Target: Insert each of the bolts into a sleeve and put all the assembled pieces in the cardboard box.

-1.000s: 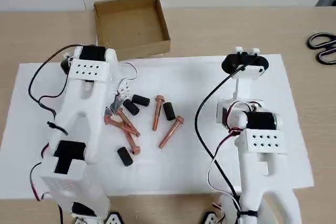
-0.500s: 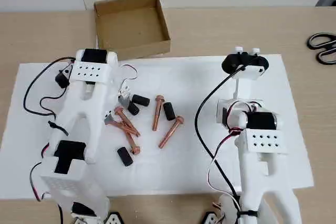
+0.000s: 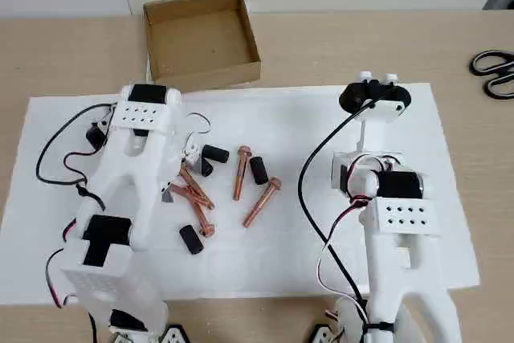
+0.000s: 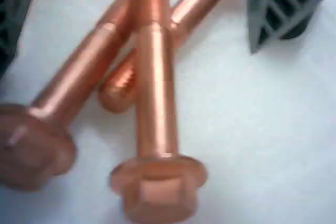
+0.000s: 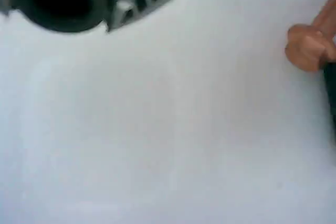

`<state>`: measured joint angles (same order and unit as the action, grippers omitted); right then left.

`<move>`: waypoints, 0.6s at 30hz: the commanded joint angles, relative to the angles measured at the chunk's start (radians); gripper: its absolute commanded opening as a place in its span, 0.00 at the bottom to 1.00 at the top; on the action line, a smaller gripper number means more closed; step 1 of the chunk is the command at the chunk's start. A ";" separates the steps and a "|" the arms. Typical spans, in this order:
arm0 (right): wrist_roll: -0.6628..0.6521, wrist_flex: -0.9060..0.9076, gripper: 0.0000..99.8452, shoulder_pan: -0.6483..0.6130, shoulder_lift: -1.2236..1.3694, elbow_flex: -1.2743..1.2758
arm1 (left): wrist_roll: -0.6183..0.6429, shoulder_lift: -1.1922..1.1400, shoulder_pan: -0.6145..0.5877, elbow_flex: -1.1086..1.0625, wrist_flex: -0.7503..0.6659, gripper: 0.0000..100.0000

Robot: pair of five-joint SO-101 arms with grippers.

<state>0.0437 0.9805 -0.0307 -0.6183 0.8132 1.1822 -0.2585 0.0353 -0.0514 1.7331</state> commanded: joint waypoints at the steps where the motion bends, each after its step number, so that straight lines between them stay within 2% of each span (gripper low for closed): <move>1: 0.006 -0.013 0.00 0.004 -0.035 -0.005 | 0.009 0.014 -0.006 -0.002 0.018 0.27; 9: 0.006 -0.013 0.00 0.004 -0.035 -0.005 | 0.009 0.006 -0.138 -0.007 0.018 0.27; 18: 0.006 -0.013 0.00 0.004 -0.035 -0.005 | 0.006 0.005 -0.147 -0.008 0.018 0.27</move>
<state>0.0437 0.9805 -0.0292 -0.6183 0.8132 1.1822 -0.2585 -0.1089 -0.0637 1.7331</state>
